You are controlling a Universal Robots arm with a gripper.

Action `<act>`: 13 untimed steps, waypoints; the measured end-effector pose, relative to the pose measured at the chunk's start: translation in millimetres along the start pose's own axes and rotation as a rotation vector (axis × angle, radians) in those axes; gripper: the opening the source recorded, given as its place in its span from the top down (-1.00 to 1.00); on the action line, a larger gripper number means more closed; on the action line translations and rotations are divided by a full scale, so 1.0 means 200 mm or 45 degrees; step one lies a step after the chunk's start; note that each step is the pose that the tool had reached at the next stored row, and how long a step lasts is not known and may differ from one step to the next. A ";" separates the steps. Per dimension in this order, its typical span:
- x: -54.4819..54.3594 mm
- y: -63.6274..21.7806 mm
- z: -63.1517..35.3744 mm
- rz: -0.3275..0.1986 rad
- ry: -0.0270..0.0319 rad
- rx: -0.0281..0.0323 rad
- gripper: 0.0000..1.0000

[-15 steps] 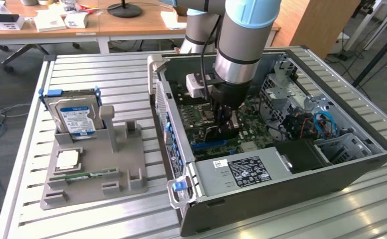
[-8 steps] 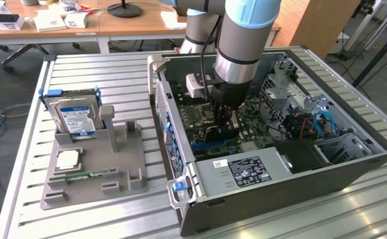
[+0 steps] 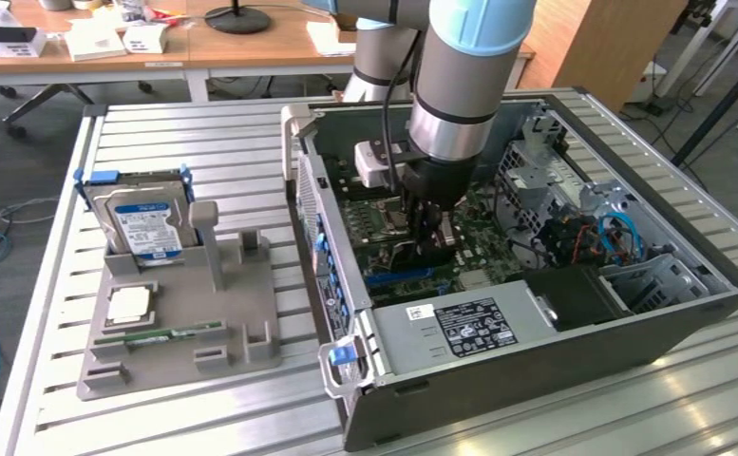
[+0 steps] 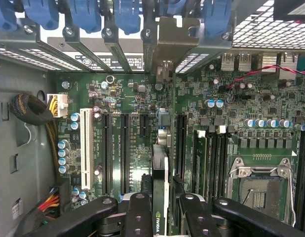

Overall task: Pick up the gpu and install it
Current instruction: 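Insert the gpu into the slot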

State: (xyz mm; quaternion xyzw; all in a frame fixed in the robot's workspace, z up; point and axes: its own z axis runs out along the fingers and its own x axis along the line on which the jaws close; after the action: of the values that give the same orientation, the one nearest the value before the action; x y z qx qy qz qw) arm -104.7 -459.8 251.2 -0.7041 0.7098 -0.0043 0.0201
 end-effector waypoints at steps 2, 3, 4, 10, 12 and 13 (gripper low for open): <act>0.00 0.000 0.000 0.000 0.0001 0.0000 0.47; 0.00 0.000 0.001 0.000 0.0000 0.0000 0.47; 0.00 0.000 0.002 0.000 -0.0001 0.0001 0.47; 0.00 0.000 0.004 0.000 0.0000 0.0000 0.47; 0.00 0.000 0.007 0.000 -0.0005 0.0004 0.47; 0.00 0.000 0.007 0.000 -0.0002 0.0002 0.47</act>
State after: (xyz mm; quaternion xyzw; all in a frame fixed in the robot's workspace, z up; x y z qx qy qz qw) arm -104.6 -459.8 249.8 -0.7042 0.7098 -0.0043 0.0202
